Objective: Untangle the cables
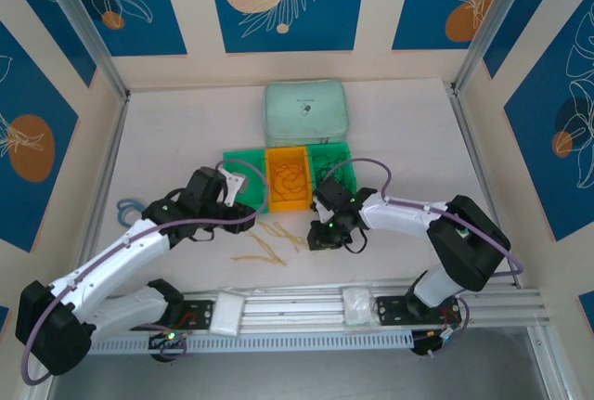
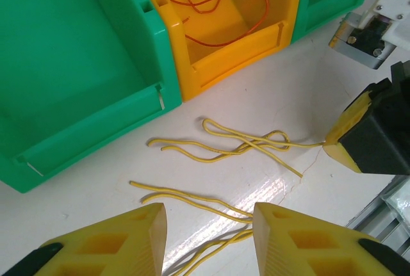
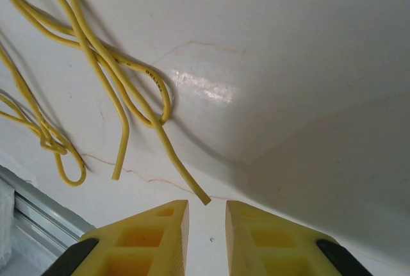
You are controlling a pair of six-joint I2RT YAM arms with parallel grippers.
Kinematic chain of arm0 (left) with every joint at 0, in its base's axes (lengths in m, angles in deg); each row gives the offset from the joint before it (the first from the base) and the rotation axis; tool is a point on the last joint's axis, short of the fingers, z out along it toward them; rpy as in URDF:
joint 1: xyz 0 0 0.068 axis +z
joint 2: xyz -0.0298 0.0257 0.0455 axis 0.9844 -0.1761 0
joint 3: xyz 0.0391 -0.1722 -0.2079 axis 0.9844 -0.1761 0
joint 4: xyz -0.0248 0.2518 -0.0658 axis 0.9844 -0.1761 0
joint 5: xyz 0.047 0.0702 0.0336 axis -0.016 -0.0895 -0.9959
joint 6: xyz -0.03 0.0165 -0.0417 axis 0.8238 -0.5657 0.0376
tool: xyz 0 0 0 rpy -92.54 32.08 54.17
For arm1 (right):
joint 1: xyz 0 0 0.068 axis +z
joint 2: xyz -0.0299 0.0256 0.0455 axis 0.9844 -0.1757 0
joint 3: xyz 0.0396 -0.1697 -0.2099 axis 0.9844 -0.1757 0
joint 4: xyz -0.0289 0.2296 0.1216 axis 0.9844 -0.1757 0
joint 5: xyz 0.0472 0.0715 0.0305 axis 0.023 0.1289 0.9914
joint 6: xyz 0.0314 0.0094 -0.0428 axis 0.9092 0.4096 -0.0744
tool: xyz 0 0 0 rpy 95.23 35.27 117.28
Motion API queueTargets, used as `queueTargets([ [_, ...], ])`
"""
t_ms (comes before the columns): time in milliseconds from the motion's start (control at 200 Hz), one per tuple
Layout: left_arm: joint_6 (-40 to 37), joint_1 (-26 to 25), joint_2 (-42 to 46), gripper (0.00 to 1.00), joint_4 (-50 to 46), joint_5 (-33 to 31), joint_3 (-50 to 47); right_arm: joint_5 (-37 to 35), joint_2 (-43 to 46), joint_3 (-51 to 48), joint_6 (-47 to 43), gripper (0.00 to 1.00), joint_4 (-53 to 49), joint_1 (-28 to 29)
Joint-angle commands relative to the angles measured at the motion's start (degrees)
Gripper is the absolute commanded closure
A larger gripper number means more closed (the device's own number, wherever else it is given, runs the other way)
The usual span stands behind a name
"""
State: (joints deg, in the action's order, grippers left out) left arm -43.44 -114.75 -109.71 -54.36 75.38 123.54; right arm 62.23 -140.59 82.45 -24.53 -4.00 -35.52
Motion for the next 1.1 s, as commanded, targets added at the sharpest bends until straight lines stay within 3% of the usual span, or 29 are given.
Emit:
queueTargets([
  [0, 0.3, 0.5, 1.2, 0.60, -0.9, -0.7, -0.1, 2.7, -0.9, -1.0, 0.8, 0.77, 2.0, -0.5],
  [330, -0.1, 0.7, 0.9, 0.60, -1.2, -0.7, 0.3, 6.0, -3.2, -1.7, 1.5, 0.79, 6.7, -1.5],
  [470, -0.1, 0.6, 1.3, 0.60, -1.6, -1.0, 0.5, 6.9, -2.3, -2.1, 1.4, 0.94, 7.3, -1.6],
  [595, -0.1, 0.7, 1.6, 0.60, -1.8, -1.4, 0.5, 7.1, 0.8, -2.2, 0.3, 1.00, 5.3, -1.6],
  [905, 0.5, 0.8, 2.3, 0.60, -0.1, -3.0, 1.5, 16.2, 11.8, 1.0, 0.6, 1.00, 6.0, -0.6],
  [1095, 2.1, 0.8, 5.4, 0.60, 0.3, -7.9, 1.5, 11.0, 11.9, 5.1, 6.5, 1.00, 12.3, 0.7],
])
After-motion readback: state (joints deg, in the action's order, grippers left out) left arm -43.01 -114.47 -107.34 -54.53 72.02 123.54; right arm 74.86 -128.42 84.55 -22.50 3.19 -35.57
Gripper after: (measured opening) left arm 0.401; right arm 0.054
